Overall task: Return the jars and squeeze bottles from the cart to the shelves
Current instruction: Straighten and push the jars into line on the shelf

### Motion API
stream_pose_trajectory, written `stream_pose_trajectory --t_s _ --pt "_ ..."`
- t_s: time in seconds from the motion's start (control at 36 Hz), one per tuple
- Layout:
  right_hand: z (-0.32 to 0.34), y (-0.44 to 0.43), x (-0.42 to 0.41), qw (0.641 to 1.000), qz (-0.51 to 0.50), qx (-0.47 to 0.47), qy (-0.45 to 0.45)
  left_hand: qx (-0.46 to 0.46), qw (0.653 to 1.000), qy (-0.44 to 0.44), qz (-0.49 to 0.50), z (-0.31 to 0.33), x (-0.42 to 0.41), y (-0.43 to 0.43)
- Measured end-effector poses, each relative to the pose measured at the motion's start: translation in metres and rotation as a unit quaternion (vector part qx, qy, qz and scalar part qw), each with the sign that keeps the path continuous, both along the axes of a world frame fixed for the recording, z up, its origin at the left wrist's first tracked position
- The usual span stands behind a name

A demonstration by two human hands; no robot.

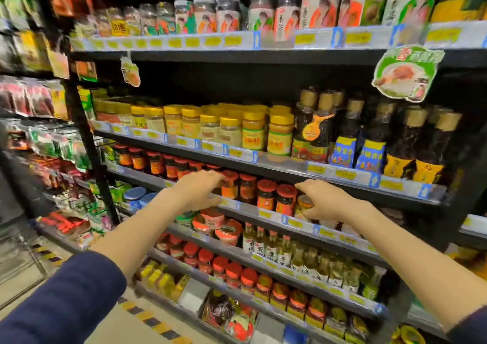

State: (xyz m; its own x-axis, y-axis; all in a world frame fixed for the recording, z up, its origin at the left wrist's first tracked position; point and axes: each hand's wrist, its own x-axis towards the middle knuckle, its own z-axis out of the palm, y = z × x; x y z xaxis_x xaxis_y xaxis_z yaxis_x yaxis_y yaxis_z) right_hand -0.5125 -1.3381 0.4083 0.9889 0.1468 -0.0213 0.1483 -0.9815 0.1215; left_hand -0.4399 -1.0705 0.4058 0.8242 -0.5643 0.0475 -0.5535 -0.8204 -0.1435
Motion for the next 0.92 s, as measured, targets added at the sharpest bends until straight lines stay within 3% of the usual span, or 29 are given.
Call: stream_pose_trajectory --t_s 0.36,0.64,0.92 --pt "0.04 0.067 0.098 0.995 -0.081 0.001 -0.053 -0.009 0.994 -0.046 -0.098 0.035 0.142 0.04" --pt "0.097 0.061 0.151 0.983 -0.127 -0.029 -0.127 -0.121 0.971 -0.064 -0.197 0.084 0.2 -0.007" --pt "0.116 0.04 0.184 0.977 -0.169 -0.075 -0.106 -0.113 0.964 -0.05 -0.237 0.096 0.236 -0.058"
